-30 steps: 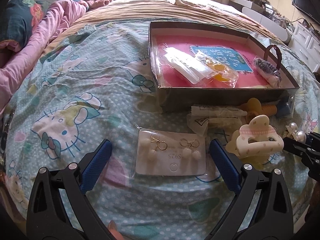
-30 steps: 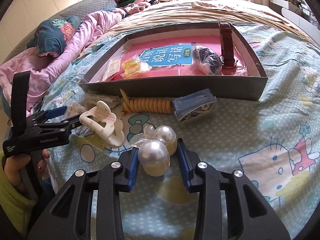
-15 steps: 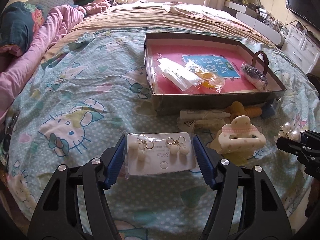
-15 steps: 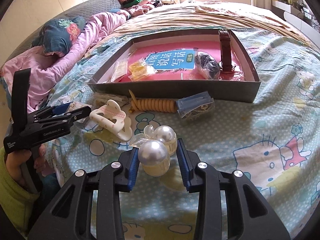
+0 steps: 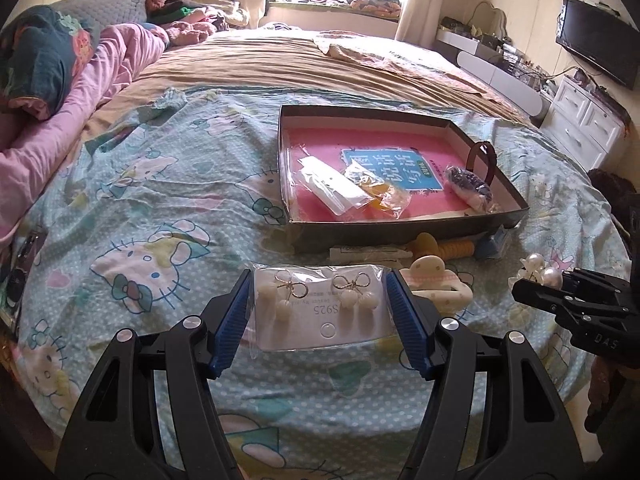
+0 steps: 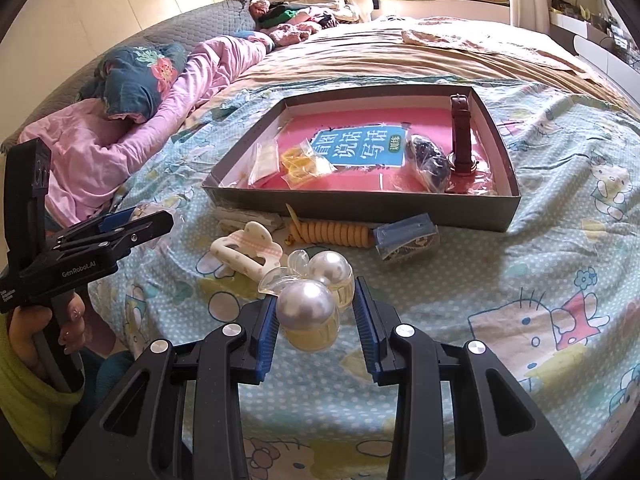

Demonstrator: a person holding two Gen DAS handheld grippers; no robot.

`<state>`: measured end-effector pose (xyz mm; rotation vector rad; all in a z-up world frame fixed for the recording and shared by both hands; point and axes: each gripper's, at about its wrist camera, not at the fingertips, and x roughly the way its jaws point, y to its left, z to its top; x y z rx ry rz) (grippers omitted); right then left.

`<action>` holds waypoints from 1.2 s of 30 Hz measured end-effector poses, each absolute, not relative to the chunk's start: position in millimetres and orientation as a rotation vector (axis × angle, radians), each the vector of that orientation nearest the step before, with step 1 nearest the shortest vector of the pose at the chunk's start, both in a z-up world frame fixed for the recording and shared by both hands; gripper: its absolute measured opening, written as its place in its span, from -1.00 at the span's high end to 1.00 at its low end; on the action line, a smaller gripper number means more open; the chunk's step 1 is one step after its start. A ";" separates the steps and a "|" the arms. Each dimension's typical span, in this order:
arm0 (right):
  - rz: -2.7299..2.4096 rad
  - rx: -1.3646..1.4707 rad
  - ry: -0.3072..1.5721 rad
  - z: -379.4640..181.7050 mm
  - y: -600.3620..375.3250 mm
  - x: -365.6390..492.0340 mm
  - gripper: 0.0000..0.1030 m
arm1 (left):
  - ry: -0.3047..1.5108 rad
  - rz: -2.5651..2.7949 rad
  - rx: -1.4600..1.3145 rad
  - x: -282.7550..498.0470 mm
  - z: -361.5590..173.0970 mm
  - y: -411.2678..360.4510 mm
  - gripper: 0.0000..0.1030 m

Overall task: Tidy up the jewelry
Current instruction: 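Carry the pearl earrings and earring card into the box and open both tools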

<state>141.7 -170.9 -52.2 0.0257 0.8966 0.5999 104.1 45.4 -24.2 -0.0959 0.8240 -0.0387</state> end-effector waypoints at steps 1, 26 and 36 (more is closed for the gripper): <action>0.603 0.026 0.893 -50.7 -170.2 141.4 0.34 | 0.821 -0.042 -0.096 102.9 -22.9 44.6 -0.13; 0.540 0.028 0.791 -14.7 -192.2 165.7 0.34 | 0.793 -0.088 -0.146 107.4 -6.4 33.6 -0.13; 0.484 0.062 0.763 -4.6 -213.4 179.5 0.35 | 0.770 -0.122 -0.153 122.4 9.7 16.5 -0.13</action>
